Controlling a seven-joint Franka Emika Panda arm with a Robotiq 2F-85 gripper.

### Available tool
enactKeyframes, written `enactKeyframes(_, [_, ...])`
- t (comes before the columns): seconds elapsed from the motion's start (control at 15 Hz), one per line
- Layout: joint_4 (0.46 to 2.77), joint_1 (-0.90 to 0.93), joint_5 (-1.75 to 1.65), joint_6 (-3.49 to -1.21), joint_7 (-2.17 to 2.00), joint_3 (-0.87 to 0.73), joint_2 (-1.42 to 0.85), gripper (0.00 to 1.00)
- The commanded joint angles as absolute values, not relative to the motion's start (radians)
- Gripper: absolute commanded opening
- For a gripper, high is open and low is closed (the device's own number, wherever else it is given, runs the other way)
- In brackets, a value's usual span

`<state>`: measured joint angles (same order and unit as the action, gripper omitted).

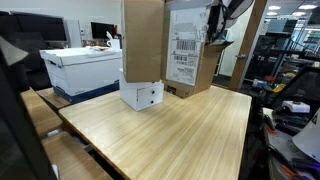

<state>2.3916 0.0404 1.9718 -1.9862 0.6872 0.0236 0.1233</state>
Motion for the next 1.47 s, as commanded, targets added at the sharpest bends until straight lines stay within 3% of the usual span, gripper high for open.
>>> enactKeyframes(0.0, [2.385,0.046,2.092,-1.9,0.761,0.044,0.097,0.06])
enactKeyframes(0.53, [2.41,0.045,2.204,-1.77,0.869,0.052,0.089,0.06])
enactKeyframes(1.4, [2.426,0.044,2.156,-1.791,0.871,0.055,0.072,0.06])
